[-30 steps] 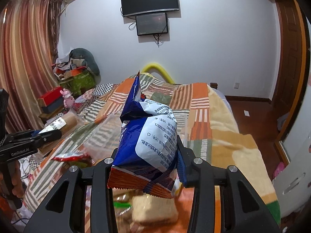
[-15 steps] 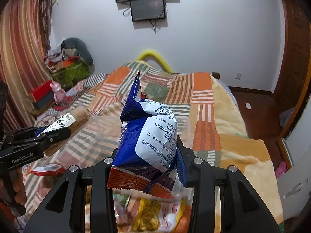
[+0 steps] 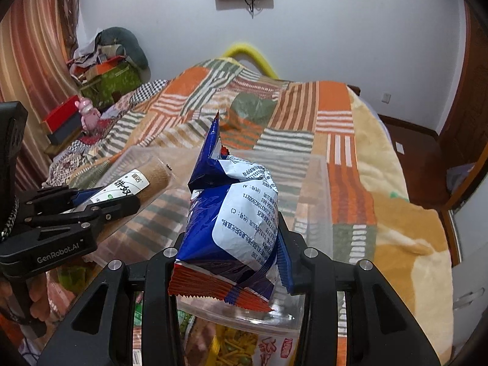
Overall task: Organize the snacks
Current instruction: 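Carry the biscuit roll into the clear box with the left tool while the right drops the blue bag in, then grasp the red snack bag with the left tool while the right grasps the bread loaf, then lower the red bag into the clear box with the left tool while the right places the bread in, then grasp the orange nugget bag with the left tool while the right grasps the green-trimmed bag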
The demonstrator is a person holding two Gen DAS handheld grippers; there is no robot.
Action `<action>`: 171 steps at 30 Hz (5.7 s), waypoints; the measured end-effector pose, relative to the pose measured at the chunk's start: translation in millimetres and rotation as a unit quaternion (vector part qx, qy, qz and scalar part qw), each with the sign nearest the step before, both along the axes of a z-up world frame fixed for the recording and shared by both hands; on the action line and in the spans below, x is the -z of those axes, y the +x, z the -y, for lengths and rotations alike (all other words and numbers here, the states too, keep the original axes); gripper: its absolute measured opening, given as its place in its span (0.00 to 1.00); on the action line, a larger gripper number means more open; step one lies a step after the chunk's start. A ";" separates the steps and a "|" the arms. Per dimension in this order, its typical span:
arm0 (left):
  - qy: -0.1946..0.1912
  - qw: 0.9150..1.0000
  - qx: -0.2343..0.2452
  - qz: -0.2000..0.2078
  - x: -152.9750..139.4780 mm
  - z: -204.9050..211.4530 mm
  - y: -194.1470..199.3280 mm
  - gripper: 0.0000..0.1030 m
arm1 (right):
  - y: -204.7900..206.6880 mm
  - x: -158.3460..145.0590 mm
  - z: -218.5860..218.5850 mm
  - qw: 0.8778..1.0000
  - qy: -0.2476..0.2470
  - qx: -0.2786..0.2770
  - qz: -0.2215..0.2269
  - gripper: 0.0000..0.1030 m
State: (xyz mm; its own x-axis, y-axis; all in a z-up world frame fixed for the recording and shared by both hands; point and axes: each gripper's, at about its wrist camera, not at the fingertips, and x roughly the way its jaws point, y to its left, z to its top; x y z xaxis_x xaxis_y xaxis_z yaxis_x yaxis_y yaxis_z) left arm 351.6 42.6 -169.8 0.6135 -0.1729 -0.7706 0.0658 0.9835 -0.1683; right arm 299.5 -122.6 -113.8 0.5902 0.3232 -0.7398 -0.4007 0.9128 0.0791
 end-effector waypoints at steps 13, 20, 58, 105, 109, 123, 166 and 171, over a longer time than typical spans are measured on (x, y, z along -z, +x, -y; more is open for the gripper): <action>0.018 0.999 0.000 0.039 -39.4 -7.6 -38.3 0.42 | -26.5 -28.8 14.9 0.999 0.007 0.008 0.034 0.56; 0.054 0.995 -0.005 0.079 -65.1 -27.0 -85.0 0.65 | -48.1 -48.4 28.3 0.998 0.035 0.012 0.056 0.71; 0.055 0.998 -0.029 0.007 32.6 -110.7 -114.5 0.79 | -113.9 33.1 34.6 0.999 -0.020 0.017 -0.041 0.89; 0.007 0.993 -0.054 0.109 -69.1 -77.5 -162.4 0.16 | -106.0 -29.5 55.0 0.998 0.031 0.033 0.032 0.77; 0.001 0.991 -0.048 0.126 -81.8 -69.1 -152.2 0.16 | -96.0 -38.0 48.6 0.998 0.039 0.030 0.048 0.77; -0.006 0.990 -0.026 0.139 -82.5 -34.4 -92.7 0.16 | -45.4 -37.4 26.6 0.997 0.042 0.028 0.059 0.77; 0.049 0.994 -0.030 0.092 -72.1 -26.9 -113.1 0.78 | -81.9 -50.0 11.1 0.998 0.007 -0.020 0.063 0.87; 0.062 0.993 -0.039 0.088 -71.5 -36.9 -156.3 0.85 | -115.5 -48.9 12.7 0.997 0.002 -0.025 0.072 0.92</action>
State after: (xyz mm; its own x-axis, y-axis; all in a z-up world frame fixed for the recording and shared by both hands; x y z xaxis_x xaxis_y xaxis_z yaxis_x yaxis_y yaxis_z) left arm 195.3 79.6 -98.3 0.7480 -0.0301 -0.6630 0.0056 0.9992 -0.0391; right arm 184.0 -135.3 -64.9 0.6733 0.3589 -0.6464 -0.4540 0.8907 0.0216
